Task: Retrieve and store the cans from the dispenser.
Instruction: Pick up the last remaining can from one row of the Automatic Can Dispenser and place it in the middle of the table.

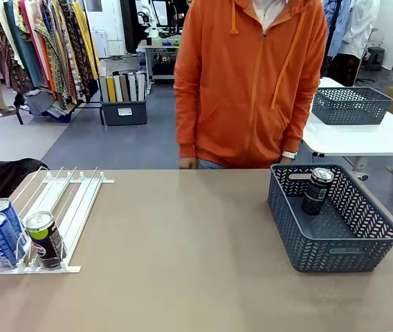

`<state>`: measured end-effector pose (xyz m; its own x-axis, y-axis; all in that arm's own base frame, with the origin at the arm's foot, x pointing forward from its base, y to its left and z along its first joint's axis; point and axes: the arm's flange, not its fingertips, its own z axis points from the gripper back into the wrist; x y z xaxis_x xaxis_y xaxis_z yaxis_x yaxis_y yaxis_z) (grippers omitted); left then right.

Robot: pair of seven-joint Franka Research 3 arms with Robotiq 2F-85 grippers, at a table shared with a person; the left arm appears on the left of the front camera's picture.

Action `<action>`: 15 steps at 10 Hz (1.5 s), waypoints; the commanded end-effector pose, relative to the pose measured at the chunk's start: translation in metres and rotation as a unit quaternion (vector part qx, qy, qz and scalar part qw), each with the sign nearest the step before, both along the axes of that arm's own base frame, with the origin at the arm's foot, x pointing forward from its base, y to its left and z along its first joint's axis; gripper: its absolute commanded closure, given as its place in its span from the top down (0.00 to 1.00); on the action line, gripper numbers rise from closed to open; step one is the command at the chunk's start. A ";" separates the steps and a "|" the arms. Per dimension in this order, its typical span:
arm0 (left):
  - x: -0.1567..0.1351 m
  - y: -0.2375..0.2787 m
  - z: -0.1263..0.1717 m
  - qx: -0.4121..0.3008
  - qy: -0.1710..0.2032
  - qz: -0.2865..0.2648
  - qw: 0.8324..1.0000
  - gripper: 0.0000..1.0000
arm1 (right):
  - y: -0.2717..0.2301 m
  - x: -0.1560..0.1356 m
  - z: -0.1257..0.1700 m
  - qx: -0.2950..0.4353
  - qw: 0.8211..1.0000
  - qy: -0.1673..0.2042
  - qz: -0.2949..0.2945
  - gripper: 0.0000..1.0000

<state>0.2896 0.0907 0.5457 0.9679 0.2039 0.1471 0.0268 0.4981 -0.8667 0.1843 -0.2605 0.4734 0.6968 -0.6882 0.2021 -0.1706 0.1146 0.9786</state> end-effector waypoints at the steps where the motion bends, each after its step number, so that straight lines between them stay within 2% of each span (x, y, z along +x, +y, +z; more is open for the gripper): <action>1: 0.014 -0.062 0.023 0.327 0.024 0.017 0.945 1.00 | -0.001 0.003 0.005 0.004 1.000 -0.010 -0.003 1.00; 2: 0.021 -0.090 0.017 0.434 0.017 -0.020 0.901 1.00 | -0.001 0.003 0.005 0.004 1.000 -0.010 -0.003 1.00; 3: 0.029 -0.111 0.010 0.508 0.027 -0.036 0.860 1.00 | -0.001 0.003 0.005 0.004 1.000 -0.010 -0.003 1.00; 5: 0.040 -0.135 0.006 0.560 0.004 -0.029 0.828 1.00 | -0.001 0.003 0.005 0.004 1.000 -0.010 -0.003 1.00; 6: 0.045 -0.140 0.009 0.556 -0.017 0.027 0.831 1.00 | -0.001 0.003 0.005 0.004 1.000 -0.010 -0.003 1.00; 7: 0.032 -0.146 0.013 0.419 -0.017 -0.026 0.908 1.00 | -0.001 0.003 0.005 0.004 1.000 -0.010 -0.003 1.00; 10: 0.032 -0.146 0.013 0.419 -0.017 -0.026 0.908 1.00 | -0.001 0.003 0.005 0.004 1.000 -0.010 -0.003 1.00; 11: 0.037 -0.148 0.011 0.448 -0.023 -0.030 0.893 1.00 | -0.001 0.003 0.005 0.004 1.000 -0.010 -0.003 1.00; 15: 0.070 -0.168 -0.061 0.487 0.030 0.009 0.873 1.00 | -0.001 0.003 0.005 0.004 1.000 -0.010 -0.003 1.00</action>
